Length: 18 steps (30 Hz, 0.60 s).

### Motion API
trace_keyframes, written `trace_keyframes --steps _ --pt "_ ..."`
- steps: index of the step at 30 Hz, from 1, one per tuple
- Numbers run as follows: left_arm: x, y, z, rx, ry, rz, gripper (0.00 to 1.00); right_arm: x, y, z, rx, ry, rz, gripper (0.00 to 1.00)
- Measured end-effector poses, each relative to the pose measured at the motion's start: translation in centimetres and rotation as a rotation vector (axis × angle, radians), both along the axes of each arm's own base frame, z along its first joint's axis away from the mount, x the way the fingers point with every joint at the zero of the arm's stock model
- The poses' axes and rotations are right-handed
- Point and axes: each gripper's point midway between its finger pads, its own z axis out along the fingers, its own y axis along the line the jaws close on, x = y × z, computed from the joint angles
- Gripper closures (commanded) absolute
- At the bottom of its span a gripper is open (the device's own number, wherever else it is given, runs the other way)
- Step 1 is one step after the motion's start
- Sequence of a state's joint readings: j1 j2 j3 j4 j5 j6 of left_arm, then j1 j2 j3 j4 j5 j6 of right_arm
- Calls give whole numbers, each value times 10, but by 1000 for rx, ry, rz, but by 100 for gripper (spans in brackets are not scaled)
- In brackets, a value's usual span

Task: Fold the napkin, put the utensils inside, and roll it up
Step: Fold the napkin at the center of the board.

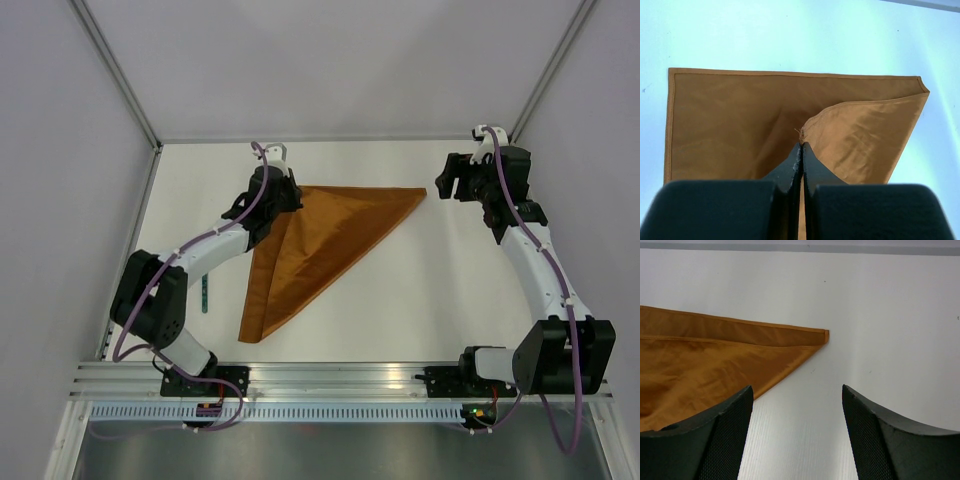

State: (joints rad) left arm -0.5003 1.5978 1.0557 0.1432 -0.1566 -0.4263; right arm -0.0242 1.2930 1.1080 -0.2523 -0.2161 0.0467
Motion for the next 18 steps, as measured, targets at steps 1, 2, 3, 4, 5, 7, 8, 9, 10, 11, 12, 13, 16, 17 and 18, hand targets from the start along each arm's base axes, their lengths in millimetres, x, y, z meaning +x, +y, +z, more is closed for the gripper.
trace_keyframes --steps 1,2,3,4,5,7,8,9,10,11,12,13,16,17,18 --pt "1 2 -1 -1 2 3 98 0 0 0 1 1 1 23" --pt "3 4 -2 -2 6 4 98 0 1 -1 2 3 4 23" --pt "3 6 -4 -1 9 6 98 0 1 -1 3 5 5 23" --pt "4 7 -5 -2 13 5 98 0 2 -2 4 8 8 24" --pt "5 8 -7 -3 18 3 98 0 2 -3 5 11 10 24" --pt "6 10 -9 -3 24 3 98 1 3 -5 8 19 15 24" --pt "7 11 -10 -3 26 5 98 2 3 -7 9 24 17 25" --pt "7 11 -10 -3 26 6 98 2 4 -8 10 28 18 25" --pt "8 12 -11 -2 27 7 98 2 4 -9 11 33 21 25" --pt "9 12 -11 -3 27 9 98 2 5 -9 11 35 23 25" --pt "9 13 -10 -4 26 9 98 3 6 -9 11 35 26 25" --pt "10 13 -9 -4 25 9 98 3 7 -8 11 35 28 25" --pt "14 15 -5 -8 17 5 98 3 8 -7 9 31 30 24" --pt "15 16 -4 -11 15 5 98 3 8 -7 7 31 30 25" --pt "17 18 -3 -14 13 7 98 3 9 -7 6 31 32 25"
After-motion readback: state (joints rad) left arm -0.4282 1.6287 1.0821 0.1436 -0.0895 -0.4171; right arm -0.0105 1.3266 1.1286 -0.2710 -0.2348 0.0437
